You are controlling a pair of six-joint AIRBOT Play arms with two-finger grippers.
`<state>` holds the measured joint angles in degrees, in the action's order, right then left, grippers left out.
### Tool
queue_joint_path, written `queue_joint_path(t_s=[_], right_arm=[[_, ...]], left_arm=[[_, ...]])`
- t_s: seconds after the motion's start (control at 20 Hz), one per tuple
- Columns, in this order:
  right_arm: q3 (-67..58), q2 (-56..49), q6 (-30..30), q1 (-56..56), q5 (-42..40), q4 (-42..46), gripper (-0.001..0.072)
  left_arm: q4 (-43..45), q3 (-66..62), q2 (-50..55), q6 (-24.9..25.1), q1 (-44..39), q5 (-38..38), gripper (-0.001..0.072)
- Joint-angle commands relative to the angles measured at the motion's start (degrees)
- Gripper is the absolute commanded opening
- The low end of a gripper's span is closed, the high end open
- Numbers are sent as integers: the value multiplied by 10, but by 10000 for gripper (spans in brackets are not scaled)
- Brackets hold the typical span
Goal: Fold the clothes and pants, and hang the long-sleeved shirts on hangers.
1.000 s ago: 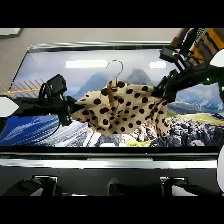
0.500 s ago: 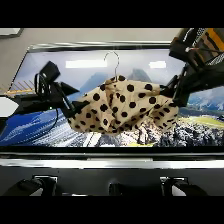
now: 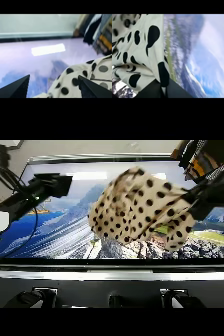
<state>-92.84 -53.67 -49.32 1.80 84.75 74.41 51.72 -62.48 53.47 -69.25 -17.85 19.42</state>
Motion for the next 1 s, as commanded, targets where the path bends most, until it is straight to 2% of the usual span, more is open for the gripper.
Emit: queue_joint_path(t_s=[0.0, 0.15, 0.2, 0.4, 0.45, 0.55, 0.6, 0.75, 0.95], right_arm=[[0, 49, -183, 0, -72, 195, 15], [0, 82, -346, 0, -98, 376, 15], [0, 90, -384, 0, -95, 420, 16], [0, 103, -468, 0, -92, 449, 16], [0, 96, -501, 0, -81, 490, 16], [0, 74, -623, 0, -55, 642, 15], [0, 64, -665, 0, -49, 709, 15], [0, 30, -734, 0, -51, 831, 14], [-1, -15, -800, 117, -96, 831, 14]], left_arm=[[1, 0, -18, -50, 0, -23, 720], [1, 0, -22, -101, 0, 5, 720], [1, 0, -22, -116, 0, 16, 720], [1, 0, -21, -122, 0, 46, 720], [1, 0, -21, -122, 0, 47, 720], [1, 0, -21, -122, 0, 48, 720], [1, 0, -21, -122, 0, 48, 720], [1, 0, -21, -122, 0, 48, 720], [1, 0, -21, -122, 0, 48, 720]])
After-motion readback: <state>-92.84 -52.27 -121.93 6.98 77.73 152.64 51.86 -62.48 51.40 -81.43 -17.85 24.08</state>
